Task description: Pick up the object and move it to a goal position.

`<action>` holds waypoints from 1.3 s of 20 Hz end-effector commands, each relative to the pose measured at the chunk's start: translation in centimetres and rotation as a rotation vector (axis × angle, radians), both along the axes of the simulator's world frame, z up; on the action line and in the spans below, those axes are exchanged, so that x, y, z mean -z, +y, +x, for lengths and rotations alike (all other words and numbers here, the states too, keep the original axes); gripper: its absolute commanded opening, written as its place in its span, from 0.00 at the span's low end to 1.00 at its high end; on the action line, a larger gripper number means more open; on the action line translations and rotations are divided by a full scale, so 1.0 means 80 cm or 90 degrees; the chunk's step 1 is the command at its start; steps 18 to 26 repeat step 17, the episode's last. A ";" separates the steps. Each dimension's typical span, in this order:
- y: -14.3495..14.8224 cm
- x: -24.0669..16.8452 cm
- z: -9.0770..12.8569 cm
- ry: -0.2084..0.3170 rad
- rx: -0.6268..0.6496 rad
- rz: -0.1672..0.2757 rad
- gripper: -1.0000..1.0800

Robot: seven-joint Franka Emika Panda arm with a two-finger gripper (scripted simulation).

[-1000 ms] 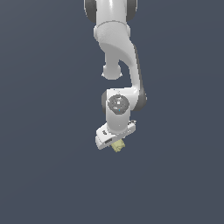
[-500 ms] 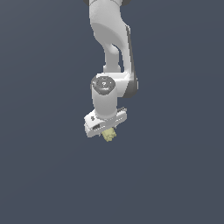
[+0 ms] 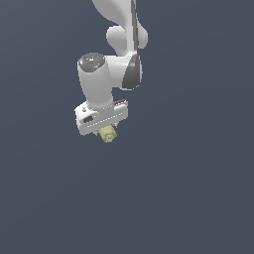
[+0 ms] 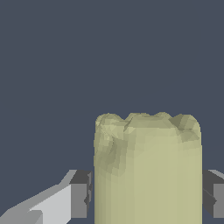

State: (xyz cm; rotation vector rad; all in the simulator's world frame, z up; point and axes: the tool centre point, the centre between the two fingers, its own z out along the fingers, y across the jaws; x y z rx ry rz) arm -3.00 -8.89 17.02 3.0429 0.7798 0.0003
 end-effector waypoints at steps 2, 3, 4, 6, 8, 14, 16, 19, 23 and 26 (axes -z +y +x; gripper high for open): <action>-0.023 -0.025 -0.018 0.000 -0.001 0.001 0.00; -0.028 -0.031 -0.021 0.000 -0.001 0.001 0.00; -0.033 -0.036 -0.025 0.000 -0.001 0.001 0.00; -0.042 -0.046 -0.031 0.000 -0.001 0.001 0.00; -0.049 -0.054 -0.036 0.000 -0.001 0.001 0.00; -0.058 -0.062 -0.040 0.000 -0.001 0.001 0.00; -0.057 -0.061 -0.039 0.000 -0.001 0.001 0.00; -0.056 -0.061 -0.039 0.000 -0.001 0.000 0.00; -0.056 -0.061 -0.039 0.000 -0.001 0.000 0.00; -0.056 -0.061 -0.039 0.000 -0.001 0.000 0.00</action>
